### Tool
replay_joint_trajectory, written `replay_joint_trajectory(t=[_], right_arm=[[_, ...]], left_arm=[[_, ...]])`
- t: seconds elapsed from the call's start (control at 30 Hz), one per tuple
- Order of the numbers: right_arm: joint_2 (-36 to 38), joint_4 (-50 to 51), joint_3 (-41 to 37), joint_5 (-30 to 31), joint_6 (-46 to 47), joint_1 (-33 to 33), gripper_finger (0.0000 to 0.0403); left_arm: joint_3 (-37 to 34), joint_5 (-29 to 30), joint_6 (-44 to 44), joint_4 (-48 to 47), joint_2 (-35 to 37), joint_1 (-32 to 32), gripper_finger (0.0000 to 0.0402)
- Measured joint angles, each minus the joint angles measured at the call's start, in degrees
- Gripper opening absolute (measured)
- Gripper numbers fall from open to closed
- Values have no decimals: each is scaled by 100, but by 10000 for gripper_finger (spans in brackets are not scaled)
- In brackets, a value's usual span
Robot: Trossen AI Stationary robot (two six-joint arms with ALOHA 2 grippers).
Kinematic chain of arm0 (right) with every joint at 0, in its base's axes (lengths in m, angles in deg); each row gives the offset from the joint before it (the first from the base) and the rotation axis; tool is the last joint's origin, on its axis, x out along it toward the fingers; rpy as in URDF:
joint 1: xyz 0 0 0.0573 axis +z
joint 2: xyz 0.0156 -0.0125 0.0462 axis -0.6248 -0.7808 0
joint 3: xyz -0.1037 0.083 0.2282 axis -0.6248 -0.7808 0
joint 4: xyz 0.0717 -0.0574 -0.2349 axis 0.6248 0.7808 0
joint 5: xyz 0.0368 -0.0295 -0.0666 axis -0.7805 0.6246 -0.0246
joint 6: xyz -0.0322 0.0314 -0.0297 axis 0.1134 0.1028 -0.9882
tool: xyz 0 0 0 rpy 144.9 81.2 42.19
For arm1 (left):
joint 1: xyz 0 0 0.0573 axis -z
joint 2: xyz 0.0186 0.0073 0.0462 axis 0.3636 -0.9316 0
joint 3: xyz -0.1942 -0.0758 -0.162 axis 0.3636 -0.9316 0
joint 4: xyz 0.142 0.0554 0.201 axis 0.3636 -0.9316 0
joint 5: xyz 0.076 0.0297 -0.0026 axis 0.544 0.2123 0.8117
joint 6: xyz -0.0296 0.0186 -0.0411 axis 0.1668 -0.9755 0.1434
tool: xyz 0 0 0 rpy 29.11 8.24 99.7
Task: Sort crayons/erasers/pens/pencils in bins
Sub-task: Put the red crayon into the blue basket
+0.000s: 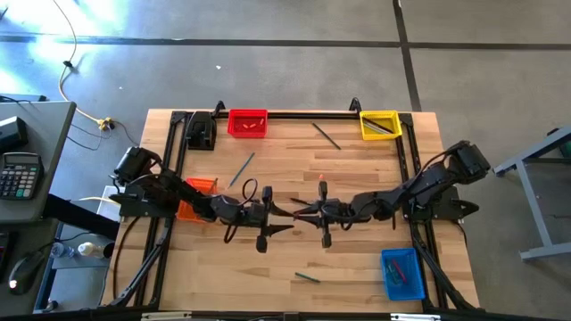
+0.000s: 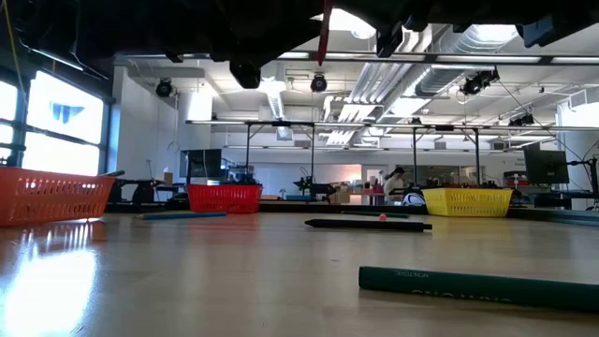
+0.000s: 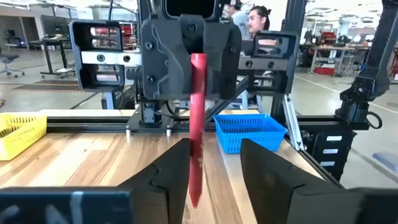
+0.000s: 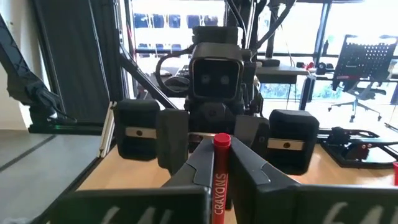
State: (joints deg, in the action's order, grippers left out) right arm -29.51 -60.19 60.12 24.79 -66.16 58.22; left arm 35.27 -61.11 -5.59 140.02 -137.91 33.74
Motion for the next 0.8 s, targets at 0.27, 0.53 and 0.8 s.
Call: replay_joint_trajectory(t=[0.27,0.53,0.8], right_arm=[[689,1249,0,345,199,63,8],[1635,3442,0,823,1722,566,8],[2159,6059,89,1622,4296,1330,8]], left_arm=[[-2,646,-343,-421,0,0,143],[-2,629,-221,-550,0,0,122],[-2,479,-181,-548,0,0,101]])
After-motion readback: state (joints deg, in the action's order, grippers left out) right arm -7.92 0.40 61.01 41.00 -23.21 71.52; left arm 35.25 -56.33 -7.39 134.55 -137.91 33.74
